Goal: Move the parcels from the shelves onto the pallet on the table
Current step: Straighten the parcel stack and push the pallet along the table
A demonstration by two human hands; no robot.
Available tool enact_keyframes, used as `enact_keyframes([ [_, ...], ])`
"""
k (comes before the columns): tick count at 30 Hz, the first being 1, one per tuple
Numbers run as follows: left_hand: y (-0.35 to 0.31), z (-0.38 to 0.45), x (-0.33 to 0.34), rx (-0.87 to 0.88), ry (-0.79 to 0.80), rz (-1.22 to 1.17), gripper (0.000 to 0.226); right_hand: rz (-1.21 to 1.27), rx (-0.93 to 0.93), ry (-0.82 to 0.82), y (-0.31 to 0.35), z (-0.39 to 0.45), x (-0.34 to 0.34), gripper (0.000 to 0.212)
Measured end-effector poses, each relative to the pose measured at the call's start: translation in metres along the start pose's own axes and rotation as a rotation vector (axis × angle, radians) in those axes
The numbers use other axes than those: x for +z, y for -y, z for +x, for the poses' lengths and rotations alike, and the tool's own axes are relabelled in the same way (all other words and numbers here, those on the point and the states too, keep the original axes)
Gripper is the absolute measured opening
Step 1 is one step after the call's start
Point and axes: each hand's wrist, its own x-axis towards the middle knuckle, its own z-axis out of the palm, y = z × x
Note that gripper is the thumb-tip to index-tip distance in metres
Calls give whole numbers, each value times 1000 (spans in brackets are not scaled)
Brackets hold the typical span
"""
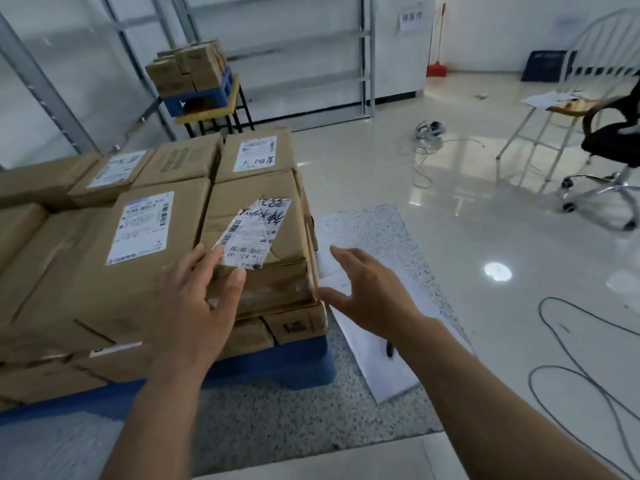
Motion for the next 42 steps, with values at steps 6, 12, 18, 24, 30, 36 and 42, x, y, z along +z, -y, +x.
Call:
enact_keyframes([
  [6,-10,-3,1,-70,-47,-95,65,78,-113,135,-11,17,15,52],
  [12,-29,-4,-2,-206,-44,-97,57,25,-251,320,-34,32,25,47],
  [18,-73,4,-4,-381,-91,10,43,36,-412,361,-67,58,-5,45],
  [24,-123,13,11,-414,-96,104,52,44,-414,321,-103,83,-27,37],
  [30,-144,47,30,-391,-7,122,59,16,-363,308,-114,108,-35,37],
  [36,-159,85,41,-414,-28,115,59,-38,-388,336,-134,131,-35,34],
  [42,-184,127,70,-543,-69,240,58,-17,-525,366,-167,179,-34,35],
])
